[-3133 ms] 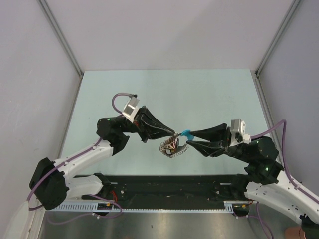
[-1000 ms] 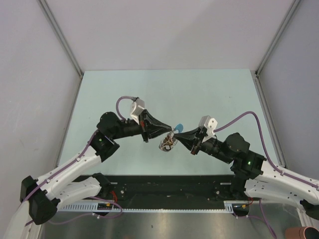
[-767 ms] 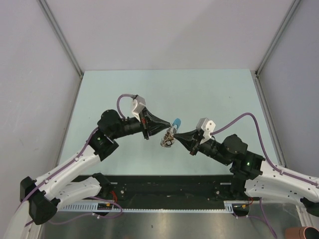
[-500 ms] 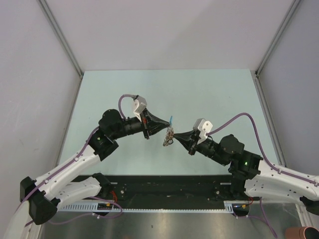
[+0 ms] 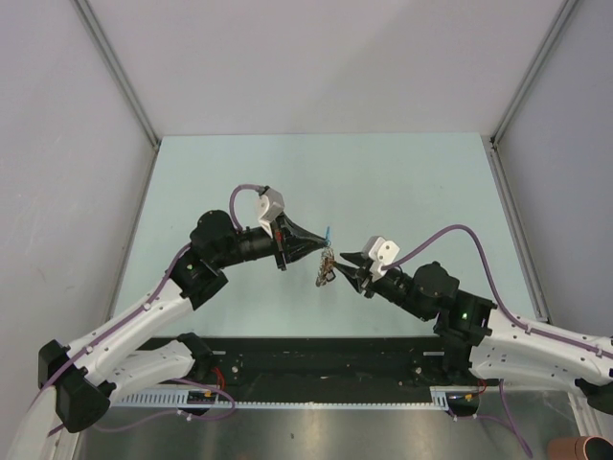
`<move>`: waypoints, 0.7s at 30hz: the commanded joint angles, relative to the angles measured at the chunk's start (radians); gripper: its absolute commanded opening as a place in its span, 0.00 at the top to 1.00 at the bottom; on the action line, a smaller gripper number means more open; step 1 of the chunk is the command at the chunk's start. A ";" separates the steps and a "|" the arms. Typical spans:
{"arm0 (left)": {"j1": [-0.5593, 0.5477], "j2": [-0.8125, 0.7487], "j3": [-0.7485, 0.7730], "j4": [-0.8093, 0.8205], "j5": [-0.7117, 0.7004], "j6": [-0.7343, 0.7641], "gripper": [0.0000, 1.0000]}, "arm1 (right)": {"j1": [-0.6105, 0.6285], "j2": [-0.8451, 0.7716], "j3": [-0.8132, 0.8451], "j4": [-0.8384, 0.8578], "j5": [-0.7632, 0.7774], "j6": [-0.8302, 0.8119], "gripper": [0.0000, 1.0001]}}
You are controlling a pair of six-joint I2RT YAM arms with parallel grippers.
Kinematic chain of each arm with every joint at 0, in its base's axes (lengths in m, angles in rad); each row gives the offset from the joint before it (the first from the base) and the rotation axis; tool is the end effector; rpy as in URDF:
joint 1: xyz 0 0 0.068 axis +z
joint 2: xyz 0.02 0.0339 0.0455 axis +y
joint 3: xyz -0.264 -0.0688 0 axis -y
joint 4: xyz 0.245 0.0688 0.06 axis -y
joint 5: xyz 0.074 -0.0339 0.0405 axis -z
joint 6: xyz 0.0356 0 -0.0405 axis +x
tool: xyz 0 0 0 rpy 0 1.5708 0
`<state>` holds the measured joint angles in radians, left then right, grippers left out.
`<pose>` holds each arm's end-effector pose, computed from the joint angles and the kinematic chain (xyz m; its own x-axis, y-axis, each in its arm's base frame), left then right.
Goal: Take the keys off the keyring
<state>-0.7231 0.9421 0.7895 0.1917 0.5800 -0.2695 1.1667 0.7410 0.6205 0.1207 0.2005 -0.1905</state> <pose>0.1518 -0.1600 0.3531 -0.2284 -0.0954 -0.9689 0.9371 0.2483 -0.2454 0.0791 0.1669 0.3218 0.1559 -0.1075 -0.9819 -0.8078 0.5582 -0.1893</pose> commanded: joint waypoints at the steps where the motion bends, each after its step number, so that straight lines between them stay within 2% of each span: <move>1: 0.005 -0.009 0.062 0.037 0.023 0.023 1.00 | -0.001 0.017 0.002 0.111 0.057 -0.061 0.71; 4: 0.005 -0.012 0.063 0.028 0.027 0.027 1.00 | -0.001 0.020 0.002 0.129 0.066 -0.067 0.73; 16: 0.005 -0.017 0.059 0.025 0.032 0.029 1.00 | -0.001 0.038 0.001 0.175 -0.001 -0.070 0.72; 21: 0.005 -0.014 0.059 0.029 0.035 0.023 1.00 | -0.002 0.070 0.002 0.191 0.002 -0.079 0.75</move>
<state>-0.7231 0.9421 0.7952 0.1688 0.5896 -0.2535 1.1667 0.7956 0.6189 0.2455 0.2073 -0.2523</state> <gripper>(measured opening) 0.006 0.262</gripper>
